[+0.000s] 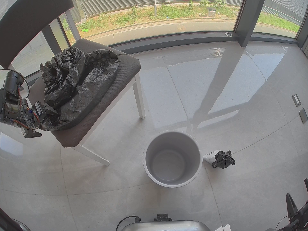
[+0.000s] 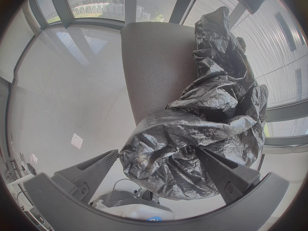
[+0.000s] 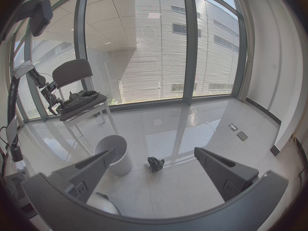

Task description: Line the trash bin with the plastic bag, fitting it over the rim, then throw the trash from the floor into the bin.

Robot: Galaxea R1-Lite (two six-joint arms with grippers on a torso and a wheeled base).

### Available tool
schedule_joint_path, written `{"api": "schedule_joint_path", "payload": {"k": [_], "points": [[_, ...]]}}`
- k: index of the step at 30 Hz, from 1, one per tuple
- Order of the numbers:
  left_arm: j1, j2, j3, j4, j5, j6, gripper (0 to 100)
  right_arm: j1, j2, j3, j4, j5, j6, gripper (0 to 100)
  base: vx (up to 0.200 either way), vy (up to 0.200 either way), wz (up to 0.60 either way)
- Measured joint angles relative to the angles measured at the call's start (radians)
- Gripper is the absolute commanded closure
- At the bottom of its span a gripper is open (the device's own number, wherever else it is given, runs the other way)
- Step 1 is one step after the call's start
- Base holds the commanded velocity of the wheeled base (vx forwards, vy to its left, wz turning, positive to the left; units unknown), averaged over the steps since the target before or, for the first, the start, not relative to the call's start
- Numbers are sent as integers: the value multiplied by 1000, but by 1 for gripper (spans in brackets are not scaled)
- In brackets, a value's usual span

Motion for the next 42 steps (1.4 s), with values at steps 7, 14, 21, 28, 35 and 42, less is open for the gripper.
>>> {"api": "schedule_joint_path", "payload": {"k": [7, 14, 21, 28, 35, 42], "points": [[1, 8, -1, -1, 2, 0, 100, 0, 0, 0, 0, 0, 0, 0, 0, 0, 0], [-1, 13, -3, -1, 1, 0, 100, 0, 0, 0, 0, 0, 0, 0, 0, 0, 0], [-2, 3, -8, -1, 1, 3, 100, 0, 0, 0, 0, 0, 0, 0, 0, 0, 0], [-17, -55, -7, 5, 1, 90, 100, 0, 0, 0, 0, 0, 0, 0, 0, 0, 0], [-103, -160, 19, 15, 36, 276, 100, 0, 0, 0, 0, 0, 0, 0, 0, 0, 0], [-207, -278, 45, 49, 107, 580, 100, 0, 0, 0, 0, 3, -7, 0, 0, 0, 0]]}}
